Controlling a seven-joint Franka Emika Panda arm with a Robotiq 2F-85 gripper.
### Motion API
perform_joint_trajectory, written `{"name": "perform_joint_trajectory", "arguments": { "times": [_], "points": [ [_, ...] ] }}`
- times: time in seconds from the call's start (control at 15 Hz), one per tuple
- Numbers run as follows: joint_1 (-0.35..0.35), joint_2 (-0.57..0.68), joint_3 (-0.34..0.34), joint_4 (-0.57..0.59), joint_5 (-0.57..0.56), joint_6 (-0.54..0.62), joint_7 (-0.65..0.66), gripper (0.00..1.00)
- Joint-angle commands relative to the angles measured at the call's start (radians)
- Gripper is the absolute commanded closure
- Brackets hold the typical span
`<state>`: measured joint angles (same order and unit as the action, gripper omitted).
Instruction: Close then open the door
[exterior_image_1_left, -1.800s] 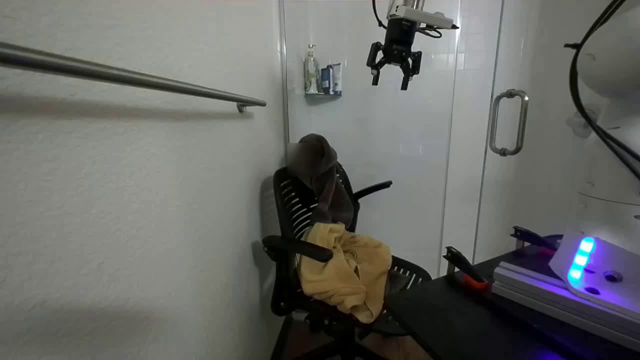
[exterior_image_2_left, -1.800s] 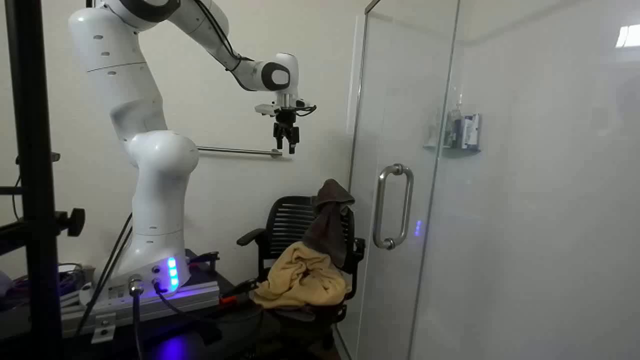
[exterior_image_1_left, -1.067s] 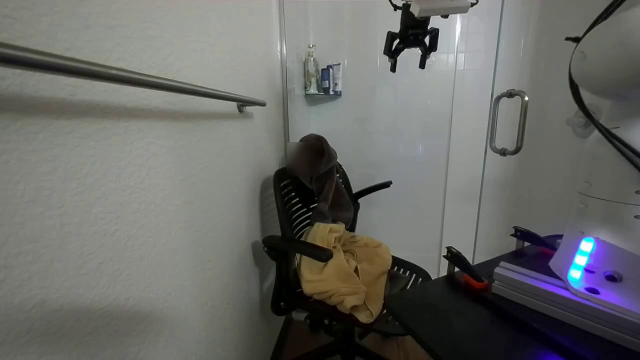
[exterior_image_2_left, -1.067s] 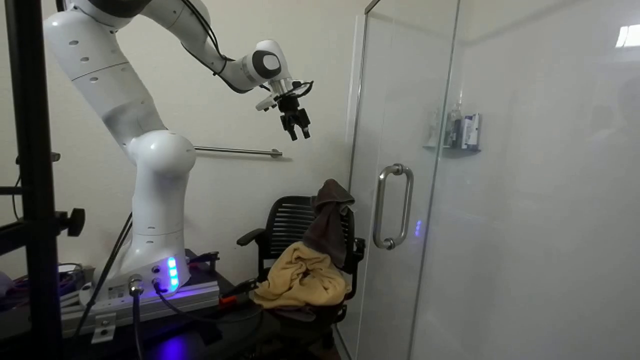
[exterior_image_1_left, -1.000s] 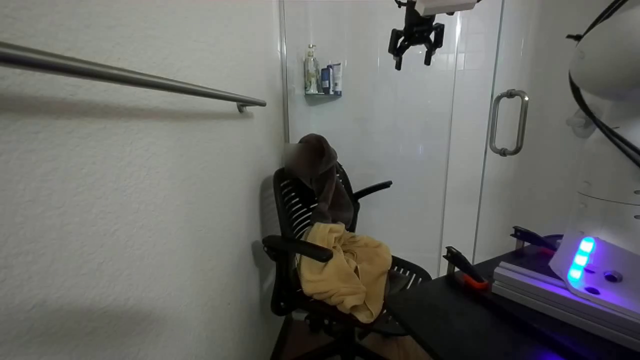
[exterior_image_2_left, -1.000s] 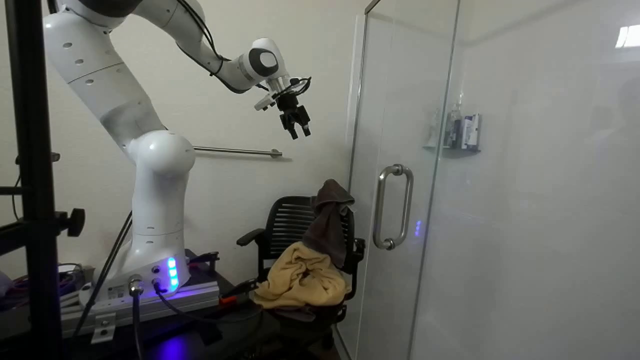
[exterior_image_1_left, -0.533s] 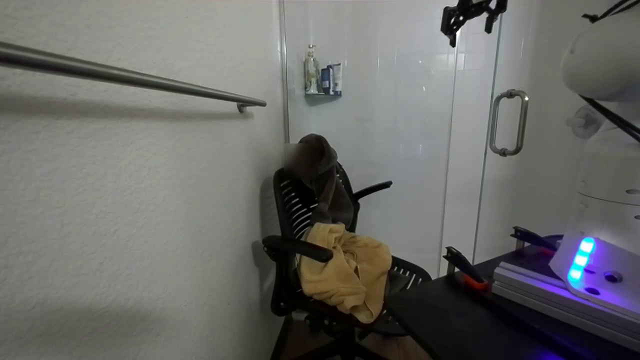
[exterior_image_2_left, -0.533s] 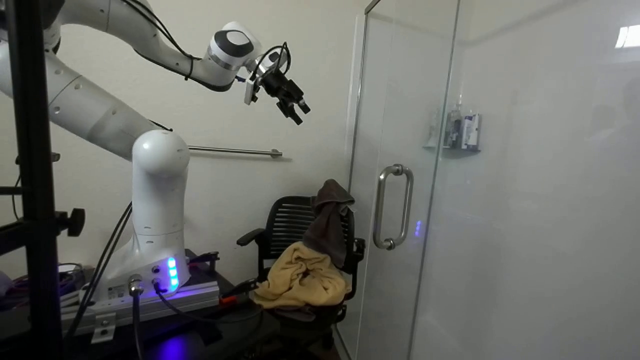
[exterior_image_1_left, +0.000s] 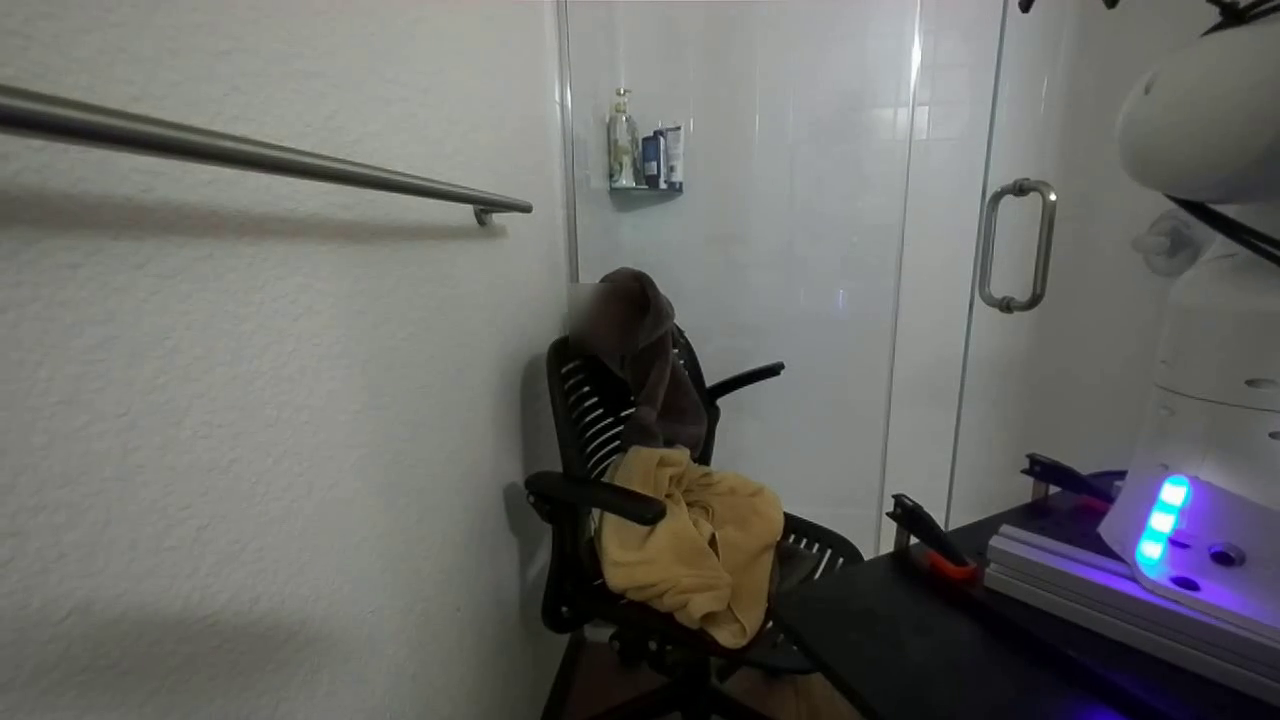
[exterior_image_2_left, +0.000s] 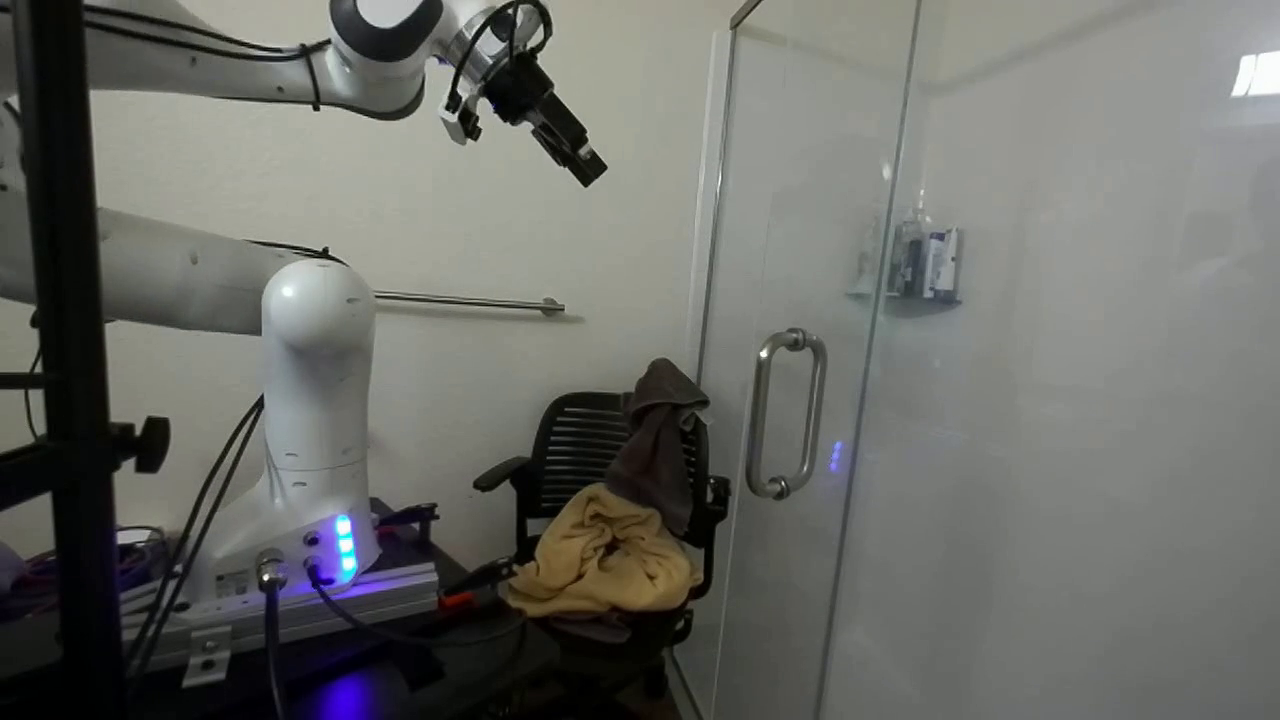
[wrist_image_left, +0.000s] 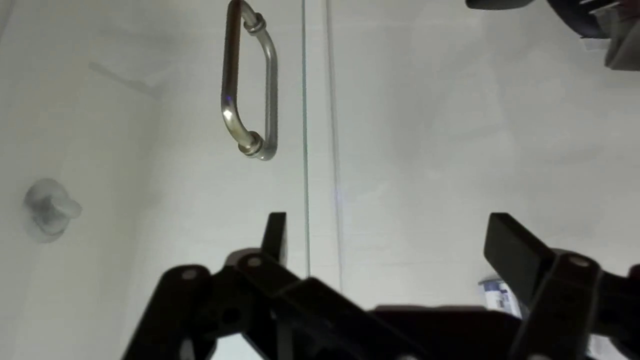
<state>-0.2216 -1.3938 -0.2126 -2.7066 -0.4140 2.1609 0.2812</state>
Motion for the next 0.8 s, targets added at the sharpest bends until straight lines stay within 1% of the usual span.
{"name": "perform_joint_trajectory", "arguments": {
  "times": [0.0,0.13,0.2,0.27,0.4,0.47,0.73],
  "points": [
    [0.016,-0.051,-0.16,0.008,0.125,-0.003,-0.173,0.0],
    [-0.005,-0.045,-0.205,0.034,0.186,-0.029,-0.213,0.0],
    [-0.038,-0.027,-0.207,0.041,0.183,-0.014,-0.215,0.0],
    [-0.087,0.015,-0.191,0.043,0.147,0.05,-0.187,0.0],
    [-0.133,0.052,-0.163,0.04,0.131,0.134,-0.136,0.0],
    [-0.157,0.077,-0.159,0.046,0.123,0.175,-0.13,0.0],
    [-0.272,0.255,-0.126,0.09,0.134,0.383,-0.044,0.0]
  ]
}}
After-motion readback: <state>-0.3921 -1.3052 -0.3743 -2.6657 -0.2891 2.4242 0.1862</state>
